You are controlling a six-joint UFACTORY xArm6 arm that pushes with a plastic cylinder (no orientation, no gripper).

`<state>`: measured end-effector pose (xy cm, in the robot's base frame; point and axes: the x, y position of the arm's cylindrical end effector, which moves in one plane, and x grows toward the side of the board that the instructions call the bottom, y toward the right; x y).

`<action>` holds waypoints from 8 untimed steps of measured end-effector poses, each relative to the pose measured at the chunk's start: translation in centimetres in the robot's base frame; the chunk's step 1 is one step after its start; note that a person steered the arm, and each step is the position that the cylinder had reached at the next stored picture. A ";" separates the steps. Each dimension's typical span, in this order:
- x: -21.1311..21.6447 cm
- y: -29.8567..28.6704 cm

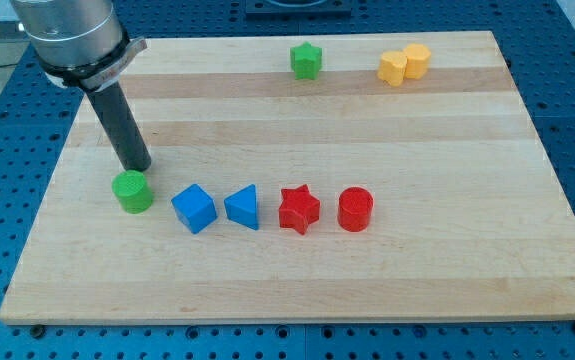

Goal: Move arm away from the green circle

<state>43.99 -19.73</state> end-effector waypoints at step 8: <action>-7.6 16.7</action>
<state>36.35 -3.00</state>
